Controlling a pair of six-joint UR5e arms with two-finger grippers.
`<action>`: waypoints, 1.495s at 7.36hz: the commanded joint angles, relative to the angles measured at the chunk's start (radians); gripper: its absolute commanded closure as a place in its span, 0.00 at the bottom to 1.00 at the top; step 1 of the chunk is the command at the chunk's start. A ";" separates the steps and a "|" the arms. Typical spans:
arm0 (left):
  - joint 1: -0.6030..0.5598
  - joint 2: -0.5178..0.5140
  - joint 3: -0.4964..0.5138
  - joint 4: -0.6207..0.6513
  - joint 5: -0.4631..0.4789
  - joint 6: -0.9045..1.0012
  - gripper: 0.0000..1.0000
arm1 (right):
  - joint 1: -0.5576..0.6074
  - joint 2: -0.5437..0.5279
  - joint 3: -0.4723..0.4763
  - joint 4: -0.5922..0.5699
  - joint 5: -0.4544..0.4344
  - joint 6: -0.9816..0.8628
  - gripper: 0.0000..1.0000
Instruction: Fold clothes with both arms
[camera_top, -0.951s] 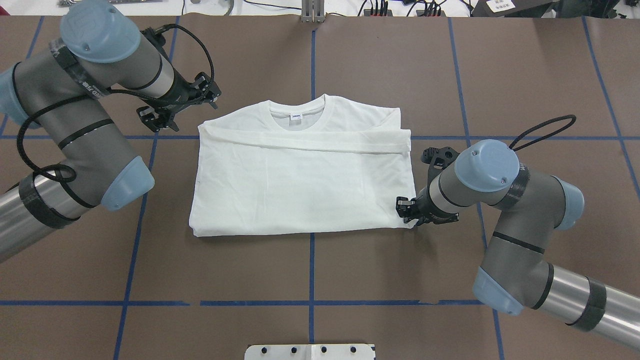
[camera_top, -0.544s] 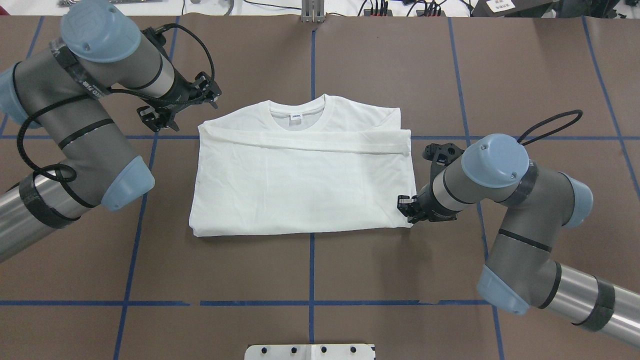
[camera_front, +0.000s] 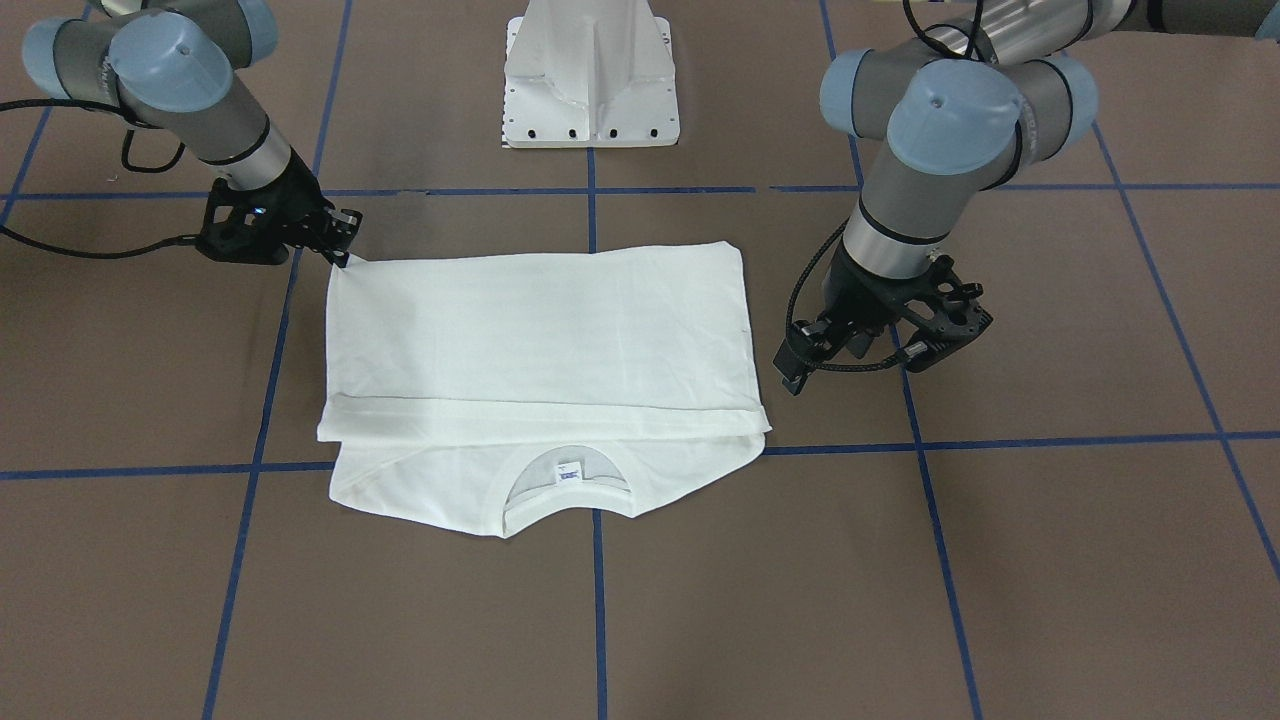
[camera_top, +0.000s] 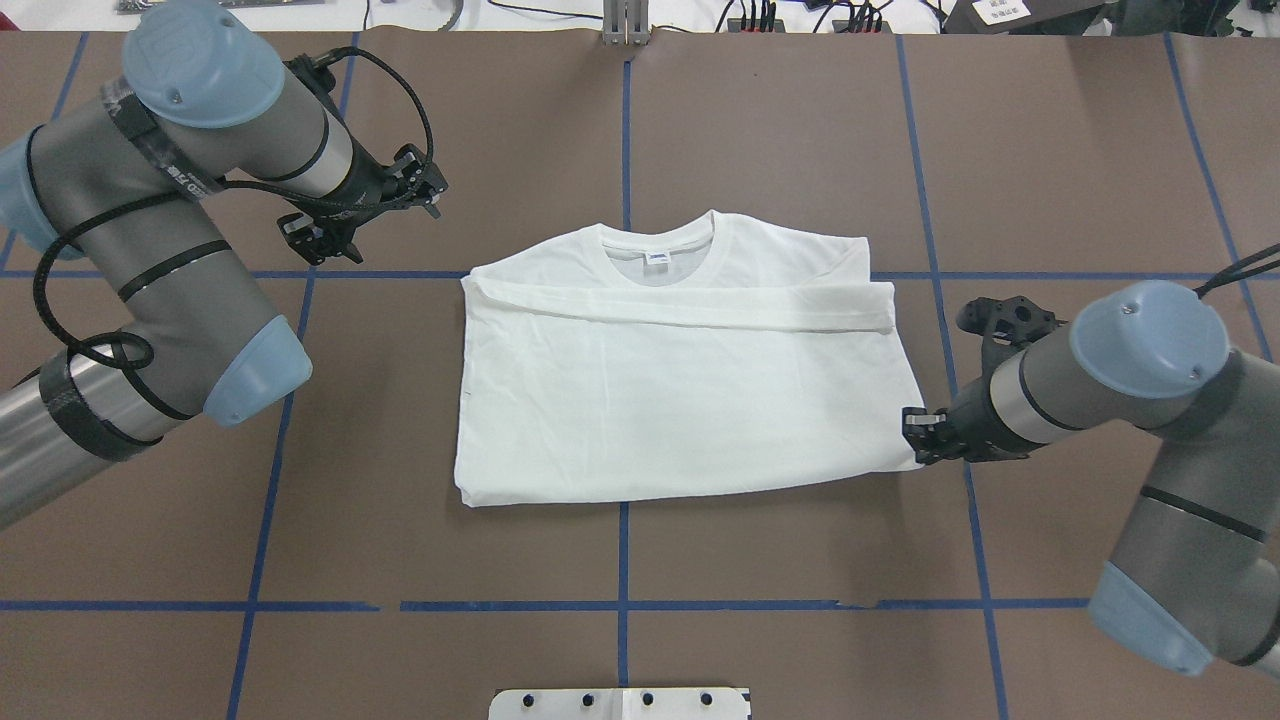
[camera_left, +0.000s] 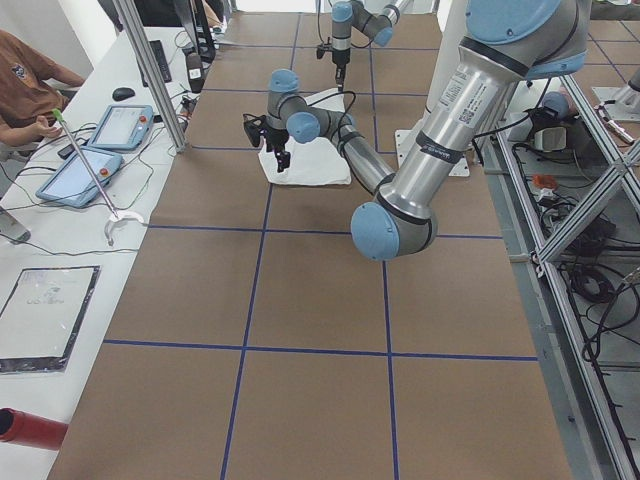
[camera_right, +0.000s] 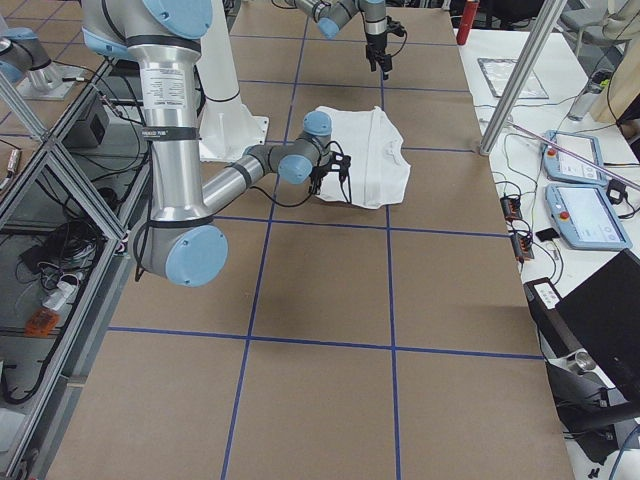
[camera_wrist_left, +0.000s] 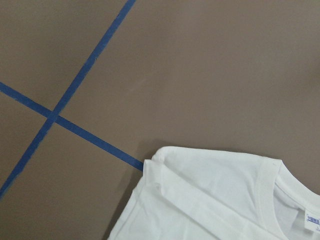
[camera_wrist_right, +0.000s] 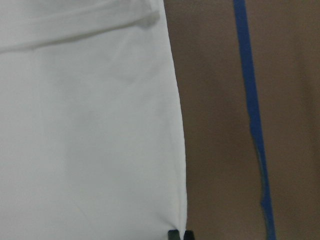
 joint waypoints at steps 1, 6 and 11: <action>0.006 0.001 -0.001 -0.001 0.008 0.000 0.01 | -0.080 -0.169 0.117 0.005 0.002 -0.013 1.00; 0.034 0.001 -0.006 0.000 0.015 0.000 0.01 | -0.492 -0.234 0.266 0.005 0.028 0.111 1.00; 0.200 0.002 -0.099 -0.001 0.004 -0.045 0.01 | -0.271 -0.072 0.263 0.005 0.019 0.164 0.00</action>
